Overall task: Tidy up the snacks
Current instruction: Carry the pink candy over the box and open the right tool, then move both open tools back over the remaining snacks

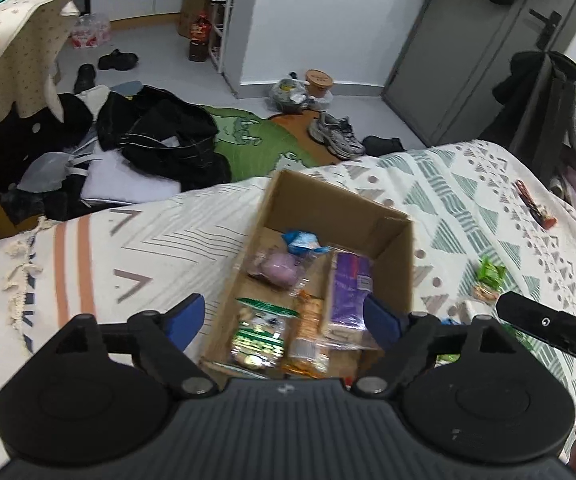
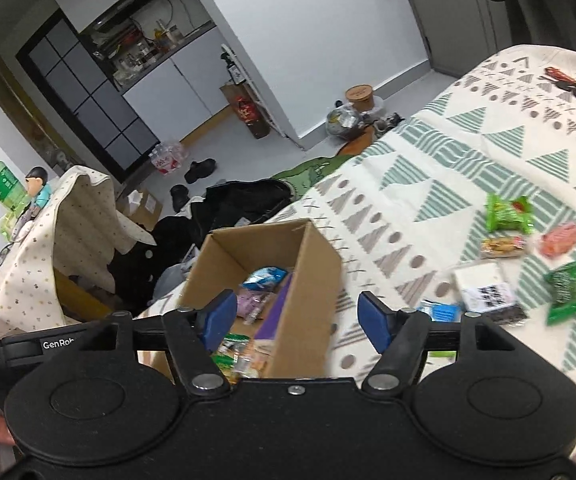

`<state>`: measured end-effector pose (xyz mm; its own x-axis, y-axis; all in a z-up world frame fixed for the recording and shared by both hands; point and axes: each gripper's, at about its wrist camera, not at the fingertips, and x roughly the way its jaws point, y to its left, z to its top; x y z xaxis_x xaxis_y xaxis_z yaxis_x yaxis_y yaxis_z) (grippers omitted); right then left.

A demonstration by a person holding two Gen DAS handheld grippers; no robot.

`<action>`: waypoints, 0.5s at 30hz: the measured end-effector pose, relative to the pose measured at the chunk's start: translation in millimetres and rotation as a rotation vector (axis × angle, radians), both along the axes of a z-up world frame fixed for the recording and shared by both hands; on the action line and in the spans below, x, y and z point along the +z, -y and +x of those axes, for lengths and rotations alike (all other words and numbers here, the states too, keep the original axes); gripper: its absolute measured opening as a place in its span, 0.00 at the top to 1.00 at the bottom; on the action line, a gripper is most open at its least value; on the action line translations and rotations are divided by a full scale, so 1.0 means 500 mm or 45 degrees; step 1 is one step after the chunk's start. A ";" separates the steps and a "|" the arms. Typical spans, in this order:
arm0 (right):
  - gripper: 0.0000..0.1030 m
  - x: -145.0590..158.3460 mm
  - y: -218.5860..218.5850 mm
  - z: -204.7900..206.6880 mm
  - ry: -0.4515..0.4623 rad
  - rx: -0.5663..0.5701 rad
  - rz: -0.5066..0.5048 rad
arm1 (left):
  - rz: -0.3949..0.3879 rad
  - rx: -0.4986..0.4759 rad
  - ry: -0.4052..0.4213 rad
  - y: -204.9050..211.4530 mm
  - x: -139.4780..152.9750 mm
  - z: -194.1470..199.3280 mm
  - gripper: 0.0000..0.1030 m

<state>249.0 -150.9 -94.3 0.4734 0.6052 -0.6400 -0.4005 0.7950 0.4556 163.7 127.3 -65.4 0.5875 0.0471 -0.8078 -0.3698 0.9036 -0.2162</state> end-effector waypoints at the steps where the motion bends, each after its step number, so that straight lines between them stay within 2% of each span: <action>1: 0.33 0.001 0.008 -0.001 0.003 -0.003 -0.005 | 0.004 -0.010 -0.002 0.009 -0.001 0.000 0.14; 3: 0.26 0.005 0.023 -0.001 0.009 -0.009 -0.023 | 0.011 -0.028 -0.003 0.027 0.000 0.003 0.13; 7: 0.21 0.012 0.058 -0.001 0.012 -0.033 -0.032 | 0.028 -0.040 -0.013 0.061 0.003 0.007 0.12; 11: 0.11 0.021 0.094 -0.004 0.024 -0.049 -0.029 | 0.050 -0.059 0.009 0.094 0.018 0.005 0.12; 15: 0.09 0.027 0.134 -0.008 0.043 -0.060 -0.015 | 0.051 -0.074 0.023 0.125 0.021 0.004 0.07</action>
<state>244.8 -218.1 -80.8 0.5229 0.5741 -0.6301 -0.3775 0.8187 0.4326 165.8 64.5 -54.8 0.6048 0.0448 -0.7952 -0.3126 0.9316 -0.1853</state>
